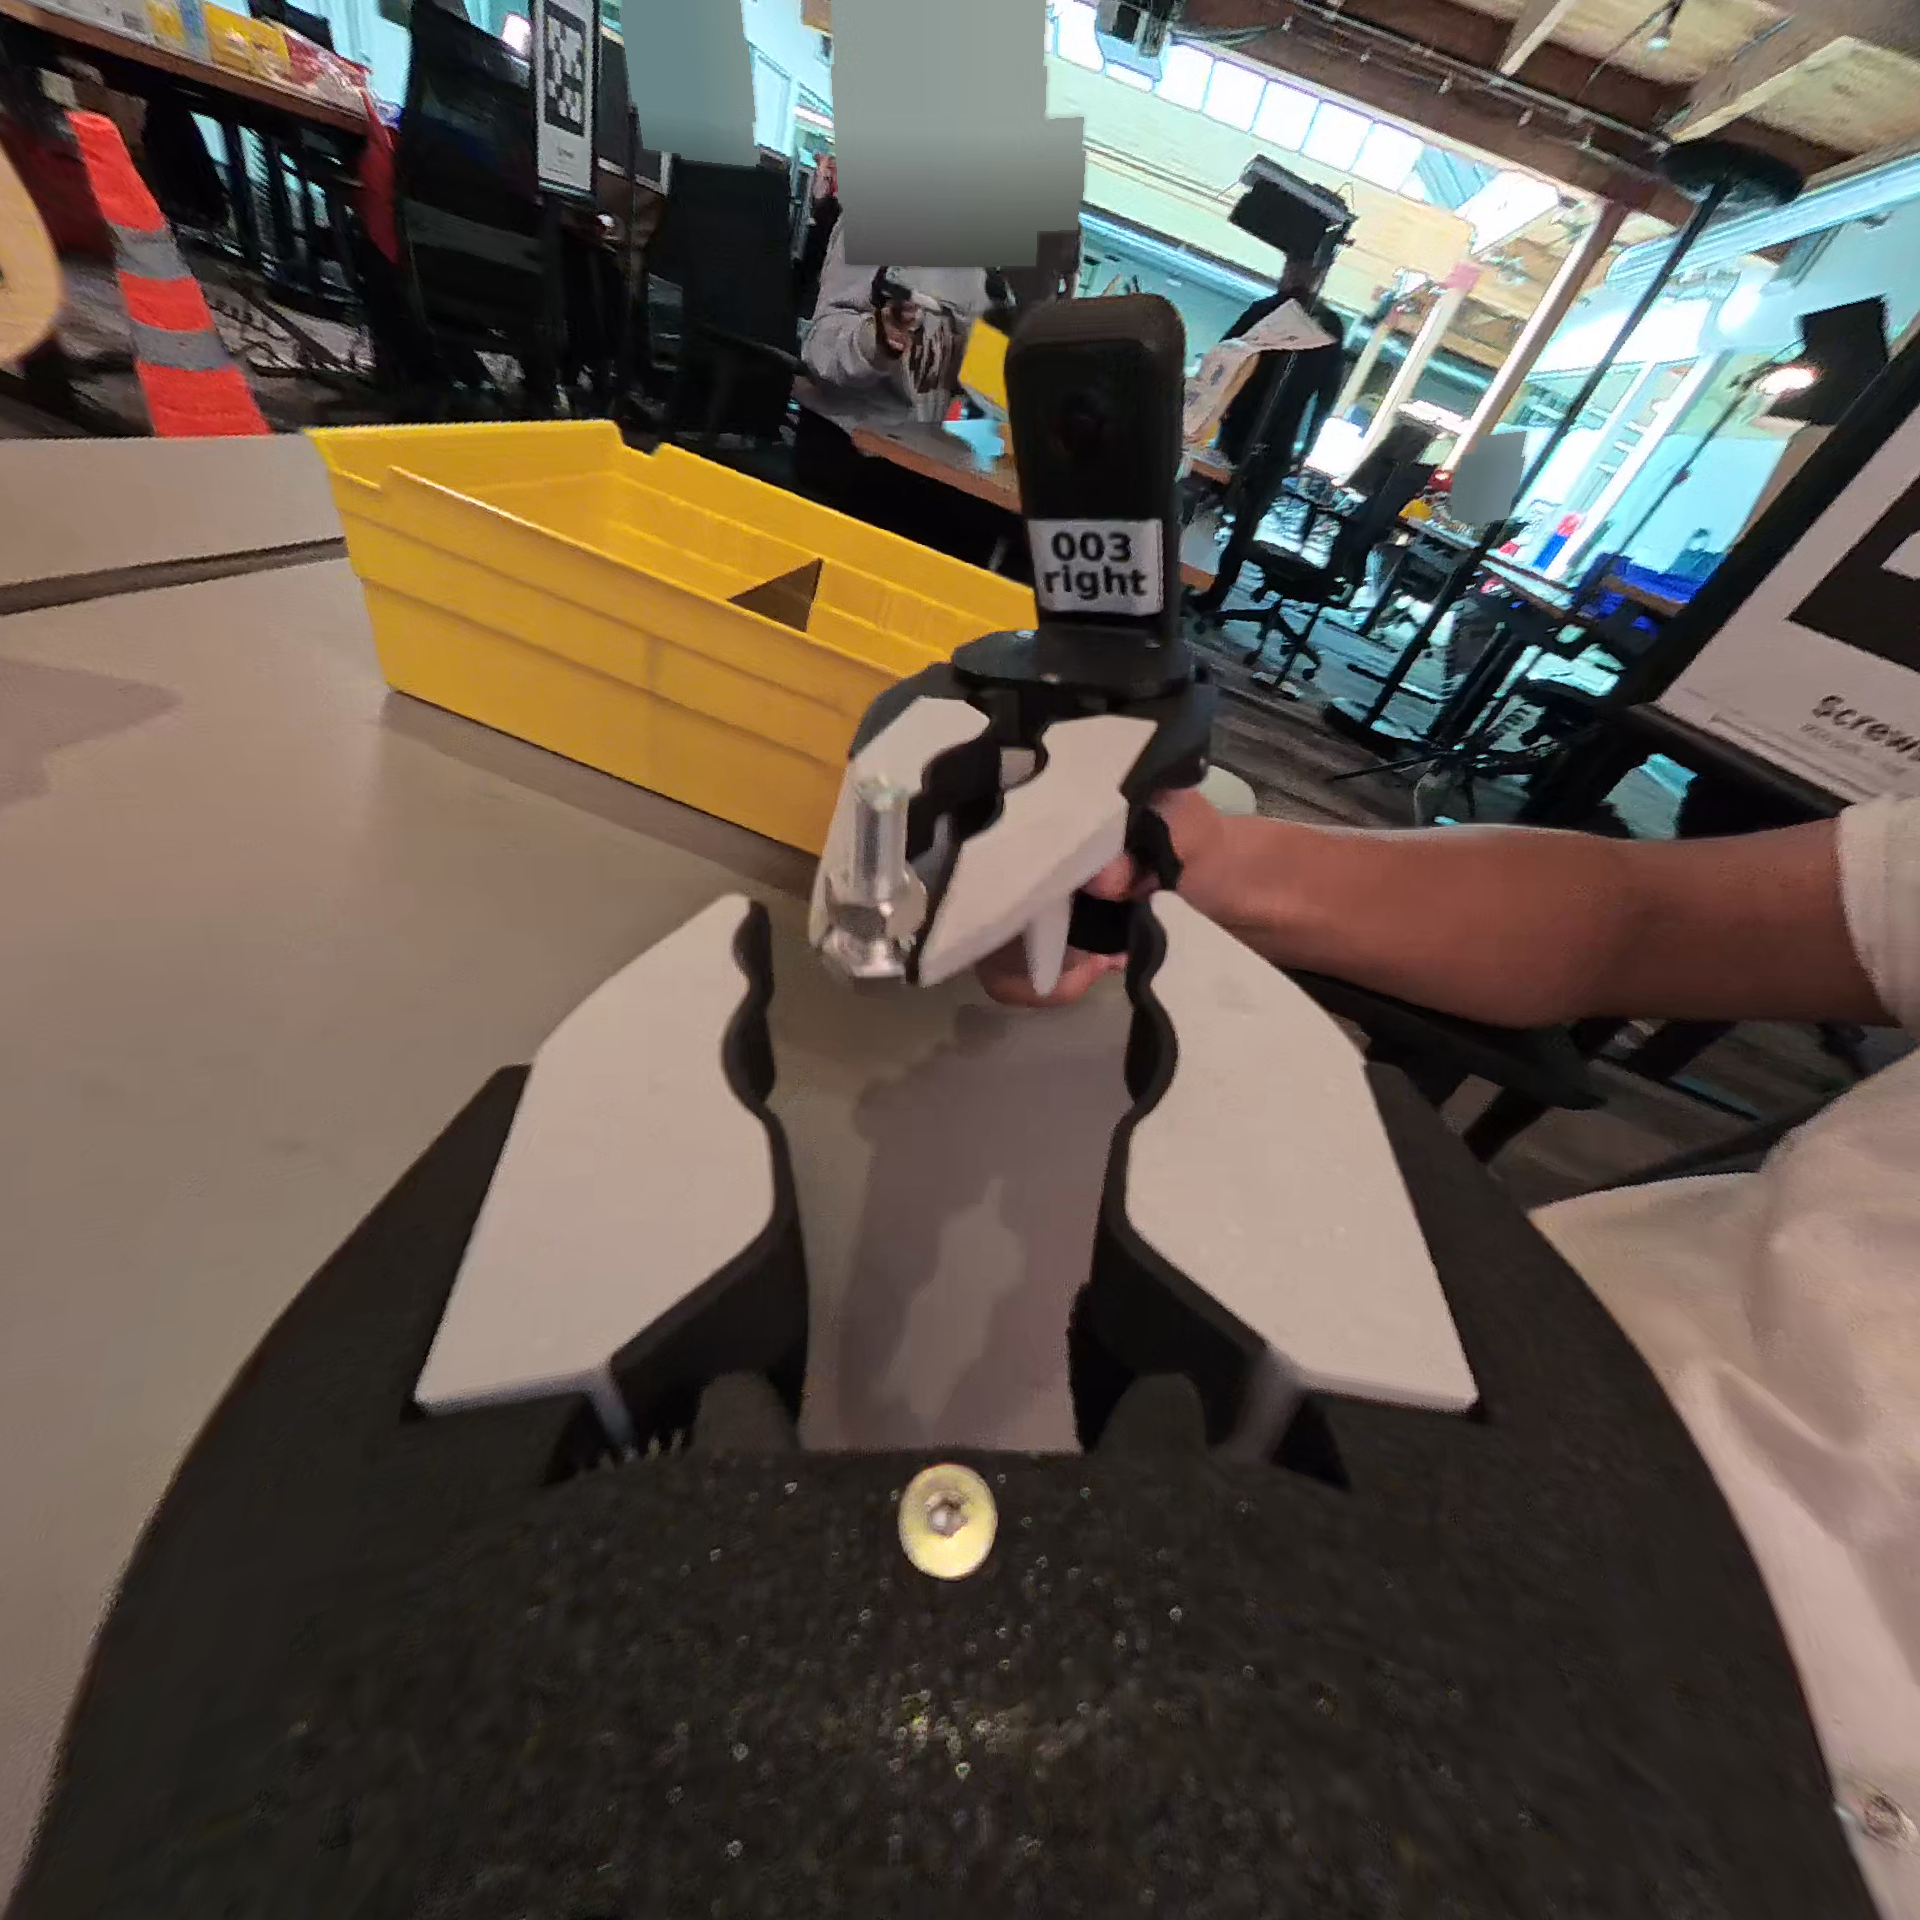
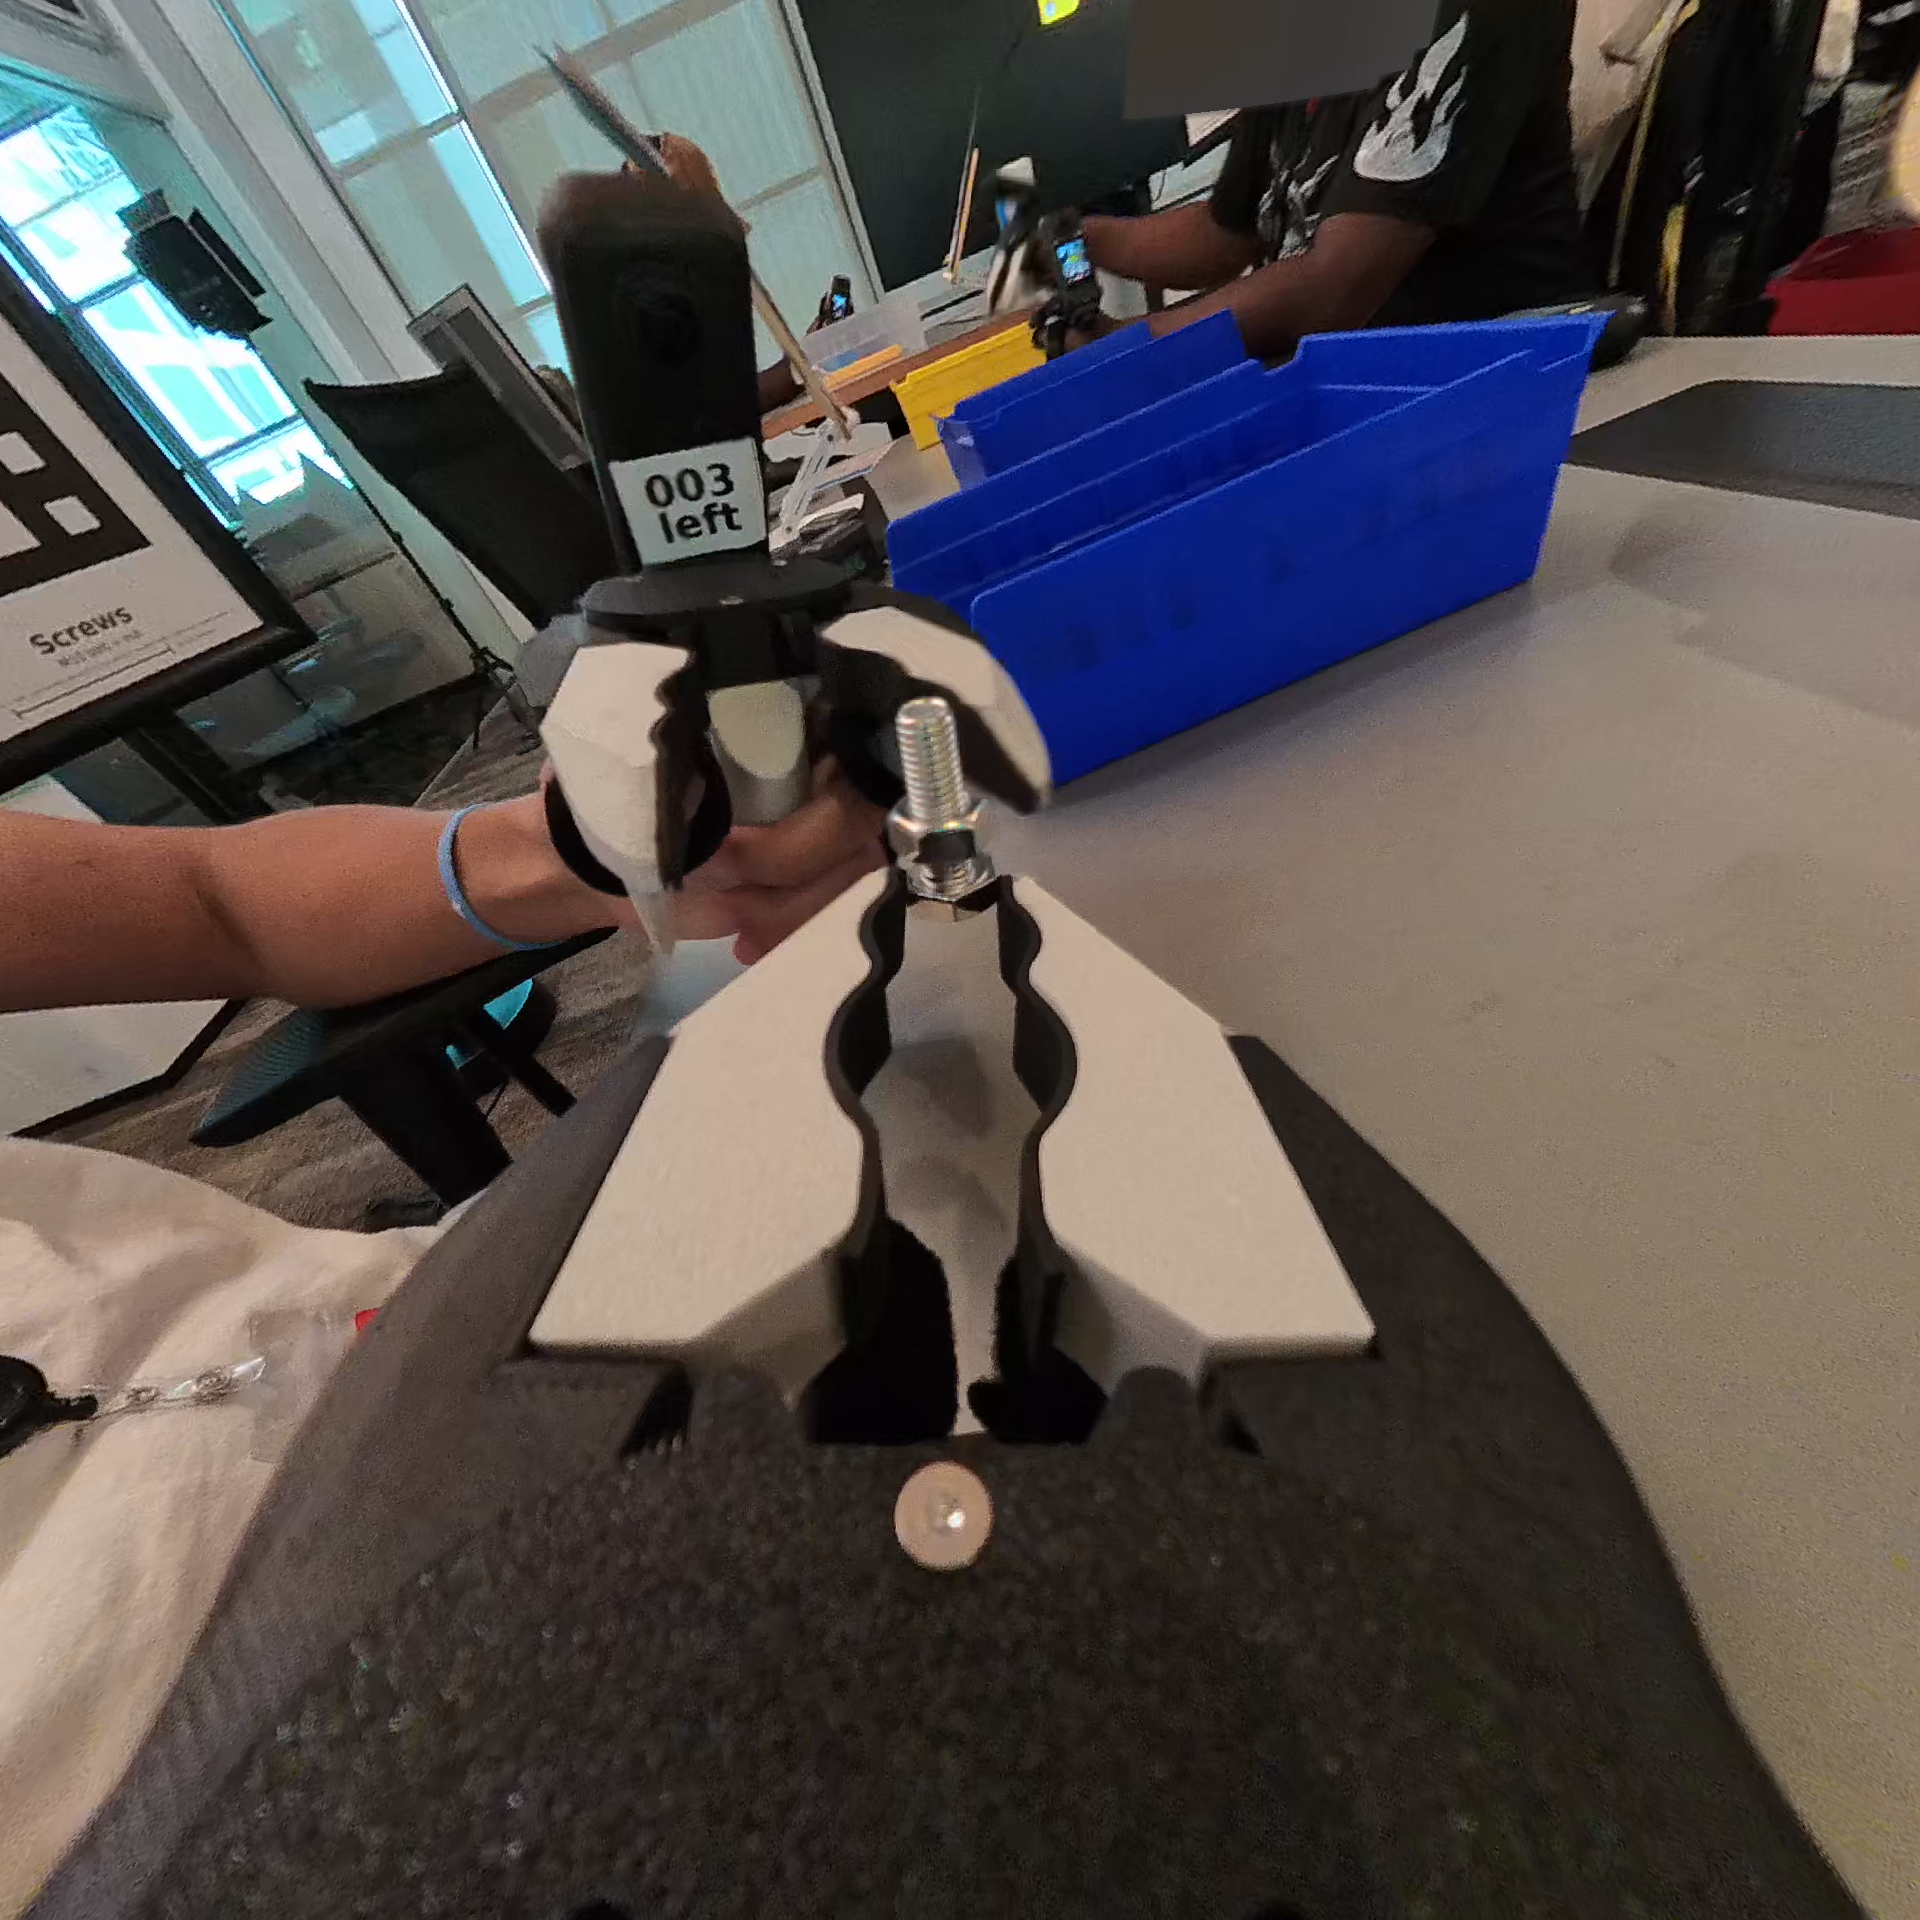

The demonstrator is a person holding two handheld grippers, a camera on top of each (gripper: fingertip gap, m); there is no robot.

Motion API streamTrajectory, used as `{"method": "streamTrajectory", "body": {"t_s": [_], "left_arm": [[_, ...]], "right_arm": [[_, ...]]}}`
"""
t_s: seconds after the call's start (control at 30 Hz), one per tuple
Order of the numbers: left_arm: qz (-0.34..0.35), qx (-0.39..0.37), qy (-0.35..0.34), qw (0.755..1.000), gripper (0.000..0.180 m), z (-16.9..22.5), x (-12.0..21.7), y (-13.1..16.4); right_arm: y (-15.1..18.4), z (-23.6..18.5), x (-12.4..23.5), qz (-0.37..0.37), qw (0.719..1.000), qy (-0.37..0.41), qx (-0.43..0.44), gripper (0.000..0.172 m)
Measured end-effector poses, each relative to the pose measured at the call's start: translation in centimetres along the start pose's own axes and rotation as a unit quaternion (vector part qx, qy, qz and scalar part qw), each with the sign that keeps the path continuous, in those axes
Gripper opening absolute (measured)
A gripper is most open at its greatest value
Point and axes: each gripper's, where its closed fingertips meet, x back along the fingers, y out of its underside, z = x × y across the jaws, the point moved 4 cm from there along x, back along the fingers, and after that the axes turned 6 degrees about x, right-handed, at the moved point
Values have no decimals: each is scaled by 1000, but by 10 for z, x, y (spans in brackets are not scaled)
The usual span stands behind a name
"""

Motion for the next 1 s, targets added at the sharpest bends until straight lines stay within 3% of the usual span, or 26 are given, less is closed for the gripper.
{"method": "streamTrajectory", "body": {"t_s": [0.23,0.37,0.43,0.57,0.8,0.9,1.0], "left_arm": [[-17,-23,-18,999,71,9,-10,6],[8,-23,-11,1000,37,7,4,-1],[16,-10,-19,1000,54,2,5,-3],[8,1,-21,1000,65,-3,-3,5],[1,-16,-16,1000,69,6,-8,7],[20,-19,-2,1000,48,7,1,1],[37,-4,-10,999,63,2,4,-4]], "right_arm": [[2,0,-4,-4,1000,5,5,17],[-1,11,4,6,999,32,-3,17],[1,10,3,-2,999,33,6,17],[4,-1,-8,-8,1000,13,9,17],[2,0,-10,1,1000,18,9,17],[-2,15,3,15,999,45,-9,17],[-3,21,10,16,998,56,-11,17]]}}
